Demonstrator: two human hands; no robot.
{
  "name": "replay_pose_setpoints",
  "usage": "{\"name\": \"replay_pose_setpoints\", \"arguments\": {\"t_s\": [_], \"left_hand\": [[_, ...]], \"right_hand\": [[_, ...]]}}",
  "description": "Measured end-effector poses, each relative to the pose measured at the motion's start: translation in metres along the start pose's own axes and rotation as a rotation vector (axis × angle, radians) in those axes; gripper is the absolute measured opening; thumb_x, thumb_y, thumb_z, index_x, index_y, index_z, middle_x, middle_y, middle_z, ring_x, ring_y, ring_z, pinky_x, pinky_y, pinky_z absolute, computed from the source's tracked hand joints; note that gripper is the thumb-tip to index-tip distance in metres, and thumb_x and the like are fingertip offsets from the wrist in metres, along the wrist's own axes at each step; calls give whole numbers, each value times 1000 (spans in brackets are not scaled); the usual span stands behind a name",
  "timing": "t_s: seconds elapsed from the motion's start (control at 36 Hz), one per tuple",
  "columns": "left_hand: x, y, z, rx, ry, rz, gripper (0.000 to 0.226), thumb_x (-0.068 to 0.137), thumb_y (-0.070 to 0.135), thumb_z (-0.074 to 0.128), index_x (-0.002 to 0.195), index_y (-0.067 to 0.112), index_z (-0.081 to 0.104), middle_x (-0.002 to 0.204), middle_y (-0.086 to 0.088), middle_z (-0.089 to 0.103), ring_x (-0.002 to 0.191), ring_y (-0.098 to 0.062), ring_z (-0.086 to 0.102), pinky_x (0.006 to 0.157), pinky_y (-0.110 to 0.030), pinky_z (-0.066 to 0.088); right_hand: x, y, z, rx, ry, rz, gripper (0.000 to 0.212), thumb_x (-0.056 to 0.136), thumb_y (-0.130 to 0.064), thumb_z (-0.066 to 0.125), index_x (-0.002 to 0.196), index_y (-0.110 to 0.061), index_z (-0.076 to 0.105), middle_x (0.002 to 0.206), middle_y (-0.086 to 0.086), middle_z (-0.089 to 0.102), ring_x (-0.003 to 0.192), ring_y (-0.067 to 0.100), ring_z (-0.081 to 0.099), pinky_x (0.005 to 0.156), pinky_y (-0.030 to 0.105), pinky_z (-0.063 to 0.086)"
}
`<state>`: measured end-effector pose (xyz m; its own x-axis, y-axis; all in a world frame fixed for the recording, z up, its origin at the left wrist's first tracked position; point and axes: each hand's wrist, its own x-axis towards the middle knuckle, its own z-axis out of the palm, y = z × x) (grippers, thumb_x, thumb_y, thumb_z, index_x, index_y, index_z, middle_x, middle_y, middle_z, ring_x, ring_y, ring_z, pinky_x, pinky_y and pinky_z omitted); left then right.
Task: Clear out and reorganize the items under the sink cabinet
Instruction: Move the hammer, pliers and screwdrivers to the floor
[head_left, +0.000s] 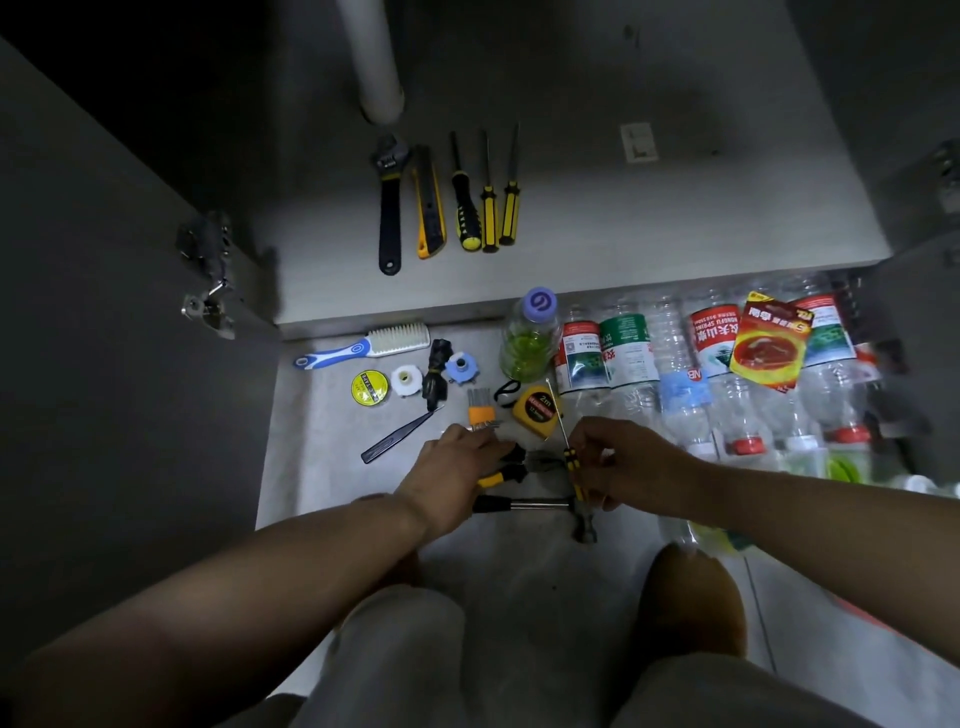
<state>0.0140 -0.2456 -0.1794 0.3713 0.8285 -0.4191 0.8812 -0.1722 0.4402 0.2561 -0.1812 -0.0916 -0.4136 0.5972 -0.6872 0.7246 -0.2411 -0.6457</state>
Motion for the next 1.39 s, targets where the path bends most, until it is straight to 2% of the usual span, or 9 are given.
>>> {"name": "replay_pose_setpoints", "arguments": {"t_s": [0.14,0.25,0.39,0.56,0.69,0.86,0.94,1.06,1.39], "left_hand": [[1,0,11,29,37,110,64,95,26,63,152,40,39,156,16,41,142,-17,35,113,-41,34],[9,12,11,-127,97,39,51,92,26,63,142,31,53,147,8,49,138,-18,43,112,-43,36],[5,27,-26,-1014,151,-257,23,101,37,59,111,23,75,117,-4,67,107,-19,68,99,-36,55],[-10,23,-42,-1555,-28,-273,35,98,23,65,133,18,65,128,-14,69,115,-39,67,99,-51,55],[-18,-1,-35,-1512,49,-305,29,100,5,60,125,15,70,121,-13,73,110,-39,70,92,-48,59],[-20,-38,-25,-1142,453,-542,13,100,2,56,107,8,66,91,-21,71,82,-25,69,78,-35,58],[-32,-61,-18,-789,583,-660,11,99,12,59,104,19,64,89,1,70,90,-21,67,86,-32,52],[-47,-79,-9,-666,557,-704,12,96,5,59,105,12,63,101,-7,71,98,-29,65,94,-44,52],[-56,-80,-14,-447,454,-833,25,90,4,60,113,13,65,115,-15,61,109,-34,59,98,-43,48]], "right_hand": [[4,-7,7,56,-18,12,11,90,-6,67,92,-12,58,81,11,67,79,38,73,74,55,60],[8,-14,11,132,-25,32,10,92,-5,66,98,-11,61,84,11,67,73,24,74,64,34,62],[17,-27,18,213,5,56,18,93,-4,66,110,0,61,88,18,70,80,33,75,77,48,63],[34,-50,36,32,58,3,13,89,-15,72,93,-3,71,92,19,74,88,36,73,84,49,59],[43,-56,44,47,-8,18,17,90,-7,70,104,1,74,93,15,73,85,26,73,83,37,61],[50,-35,48,-454,-98,-128,24,96,-11,59,119,-7,67,110,5,62,98,18,61,76,11,48],[48,-21,53,-792,-172,-245,36,98,-19,54,134,-14,57,134,8,50,121,27,52,101,29,41],[43,0,57,-1175,-208,-268,75,87,-23,68,151,-30,30,154,11,21,131,34,40,98,49,49],[43,19,56,-1303,-191,-286,95,72,-30,84,151,-21,32,146,14,42,121,32,51,99,47,48]]}}
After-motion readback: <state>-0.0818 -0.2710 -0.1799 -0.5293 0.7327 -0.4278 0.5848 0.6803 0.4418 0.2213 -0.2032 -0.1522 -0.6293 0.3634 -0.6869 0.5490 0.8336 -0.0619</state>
